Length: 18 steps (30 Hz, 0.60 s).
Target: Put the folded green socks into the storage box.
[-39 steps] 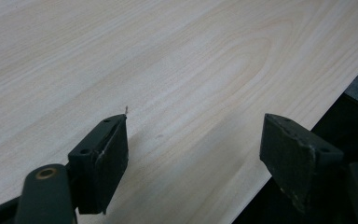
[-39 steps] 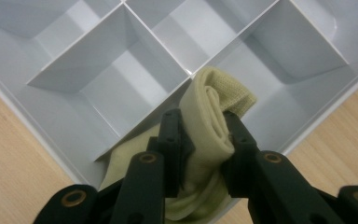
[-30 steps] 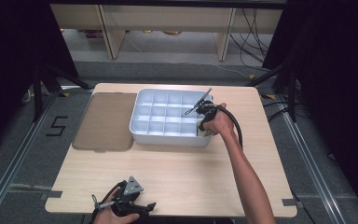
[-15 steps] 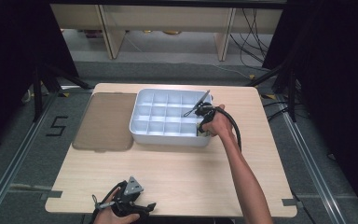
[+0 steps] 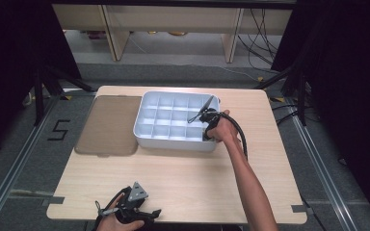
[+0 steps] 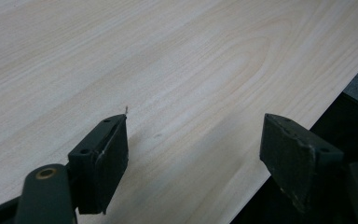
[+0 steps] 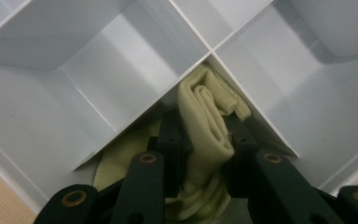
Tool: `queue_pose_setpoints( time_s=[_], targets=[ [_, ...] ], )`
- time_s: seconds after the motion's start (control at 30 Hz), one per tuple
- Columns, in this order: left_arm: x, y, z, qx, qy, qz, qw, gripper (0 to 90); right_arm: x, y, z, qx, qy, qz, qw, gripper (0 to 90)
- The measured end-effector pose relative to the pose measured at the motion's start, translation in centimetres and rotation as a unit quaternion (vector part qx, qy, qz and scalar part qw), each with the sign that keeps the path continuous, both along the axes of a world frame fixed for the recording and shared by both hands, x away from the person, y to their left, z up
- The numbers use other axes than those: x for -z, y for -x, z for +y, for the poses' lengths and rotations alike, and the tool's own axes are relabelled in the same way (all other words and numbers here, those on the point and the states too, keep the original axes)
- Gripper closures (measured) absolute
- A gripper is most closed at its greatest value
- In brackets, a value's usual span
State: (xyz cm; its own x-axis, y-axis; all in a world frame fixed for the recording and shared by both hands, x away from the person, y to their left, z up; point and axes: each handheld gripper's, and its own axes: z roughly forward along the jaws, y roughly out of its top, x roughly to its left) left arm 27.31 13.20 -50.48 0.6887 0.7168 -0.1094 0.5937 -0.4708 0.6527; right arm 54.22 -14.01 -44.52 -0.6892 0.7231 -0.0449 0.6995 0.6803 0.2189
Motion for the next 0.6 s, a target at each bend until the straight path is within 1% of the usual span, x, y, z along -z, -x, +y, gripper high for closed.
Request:
queue_pose_setpoints(
  time_s=[0.1, 0.17, 0.2, 0.23, 0.3, 0.33, 0.43, 0.47, 0.5, 0.53, 0.57, 0.6],
  targets=[
    [0.01, 0.02, -0.01, 0.0, 0.0, 0.0, 1.0, 23.1, -0.01, 0.0, 0.0, 0.006, -0.001, 0.003, 1.0, 73.2],
    [0.0, 0.01, -0.01, 0.0, 0.0, 0.0, 1.0, 23.1, 0.14, -0.08, 0.01, 0.004, 0.002, 0.003, 1.0, 73.2],
    [0.0, -0.01, 0.01, 0.0, -0.003, -0.001, 1.0, 23.1, 0.34, -0.11, -0.04, -0.004, 0.003, -0.001, 1.0, 73.2],
    [0.0, 0.01, 0.01, 0.0, -0.003, -0.001, 1.0, 23.1, 0.32, -0.08, 0.08, 0.005, 0.004, 0.004, 1.0, 73.2],
    [0.01, 0.04, -0.01, 0.0, 0.0, 0.001, 1.0, 23.1, 0.42, -0.1, 0.11, 0.01, 0.005, 0.005, 0.9999, 73.1],
    [0.05, 0.09, -0.08, -0.004, 0.004, 0.006, 1.0, 23.1, 0.46, -0.11, 0.08, 0.01, 0.005, 0.004, 0.9999, 73.1],
    [0.07, 0.06, -0.08, -0.005, 0.001, 0.004, 1.0, 23.1, 0.5, -0.12, 0.14, 0.011, 0.007, 0.007, 0.9999, 73.0],
    [0.09, 0.07, -0.08, -0.004, 0.004, 0.006, 1.0, 23.1, 0.54, -0.21, 0.12, 0.007, 0.009, 0.005, 0.9999, 73.0],
    [0.09, 0.09, -0.08, -0.005, 0.004, 0.006, 1.0, 23.1, 0.57, -0.2, 0.19, 0.011, 0.011, 0.006, 0.9999, 72.8],
    [0.06, 0.07, -0.04, -0.004, 0.001, 0.003, 1.0, 23.1, 0.59, -0.2, 0.19, 0.009, 0.012, 0.004, 0.9999, 72.5],
    [0.0, 0.0, 0.02, 0.0, -0.004, -0.001, 1.0, 23.1, 0.58, -0.13, 0.23, 0.012, 0.011, 0.003, 0.9999, 71.7],
    [0.0, 0.01, 0.02, -0.001, -0.003, 0.0, 1.0, 23.1, 0.48, -0.07, 0.25, 0.019, 0.008, 0.005, 0.9998, 70.7]
  ],
)
